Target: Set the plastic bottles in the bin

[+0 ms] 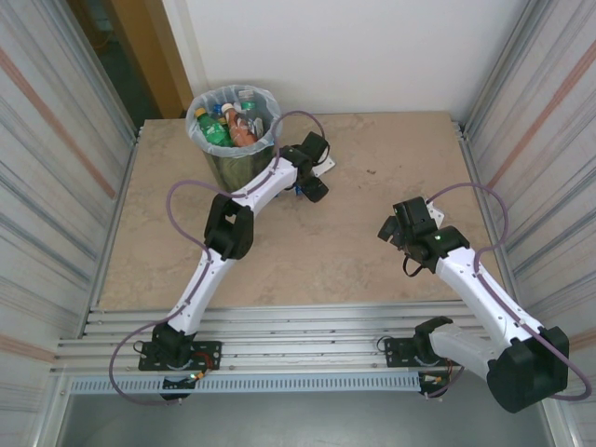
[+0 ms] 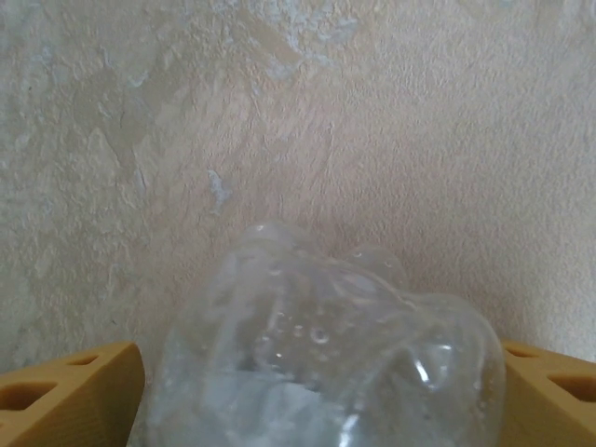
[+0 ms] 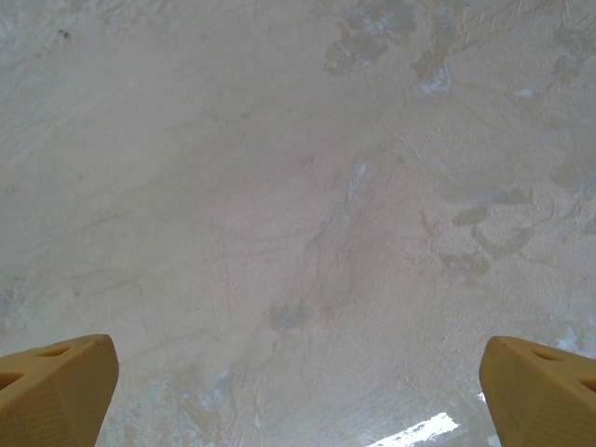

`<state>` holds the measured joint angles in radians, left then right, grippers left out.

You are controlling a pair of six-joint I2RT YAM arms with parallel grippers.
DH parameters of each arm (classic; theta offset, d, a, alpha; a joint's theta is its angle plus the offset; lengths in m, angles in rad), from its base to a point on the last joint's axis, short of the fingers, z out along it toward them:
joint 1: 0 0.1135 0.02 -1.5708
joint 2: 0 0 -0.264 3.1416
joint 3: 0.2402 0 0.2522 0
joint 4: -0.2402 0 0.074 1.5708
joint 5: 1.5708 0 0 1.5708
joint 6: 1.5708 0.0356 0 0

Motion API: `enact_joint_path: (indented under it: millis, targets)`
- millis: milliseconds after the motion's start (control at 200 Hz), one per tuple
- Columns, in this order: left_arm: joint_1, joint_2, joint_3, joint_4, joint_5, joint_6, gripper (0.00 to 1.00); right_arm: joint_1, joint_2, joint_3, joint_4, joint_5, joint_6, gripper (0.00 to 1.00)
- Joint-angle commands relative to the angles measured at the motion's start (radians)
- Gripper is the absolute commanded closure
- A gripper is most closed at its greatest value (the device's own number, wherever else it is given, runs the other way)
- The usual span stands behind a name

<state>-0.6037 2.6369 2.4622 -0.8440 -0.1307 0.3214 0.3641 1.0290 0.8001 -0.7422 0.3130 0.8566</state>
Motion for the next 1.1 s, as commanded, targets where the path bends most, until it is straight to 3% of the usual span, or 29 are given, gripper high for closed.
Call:
enact_joint_path:
  millis: [0, 170, 386, 476, 661, 841, 1097]
  targets:
    - [0.005, 0.021, 0.029, -0.048, 0.014, 0.023, 0.13, -0.009, 0.003, 0.008, -0.006, 0.000, 0.010, 0.02]
    - [0.006, 0.025, 0.028, -0.049, 0.026, 0.024, 0.18, -0.008, -0.001, 0.008, -0.010, 0.001, 0.011, 0.02]
    - [0.007, 0.028, 0.029, -0.055, 0.048, 0.019, 0.36, -0.009, -0.005, 0.009, -0.013, 0.005, 0.012, 0.02]
    - [0.005, 0.028, 0.029, -0.056, 0.052, 0.016, 0.38, -0.009, -0.004, 0.008, -0.011, 0.002, 0.012, 0.02]
    - [0.001, 0.014, 0.029, -0.051, 0.070, -0.007, 0.56, -0.009, -0.003, 0.007, -0.009, 0.003, 0.014, 0.02]
    - [0.000, -0.061, -0.006, 0.006, 0.110, -0.077, 0.63, -0.009, -0.009, 0.007, -0.015, 0.005, 0.013, 0.02]
    - [-0.016, -0.264, -0.115, 0.125, 0.152, -0.130, 0.63, -0.009, -0.025, -0.004, -0.018, 0.011, 0.015, 0.02]
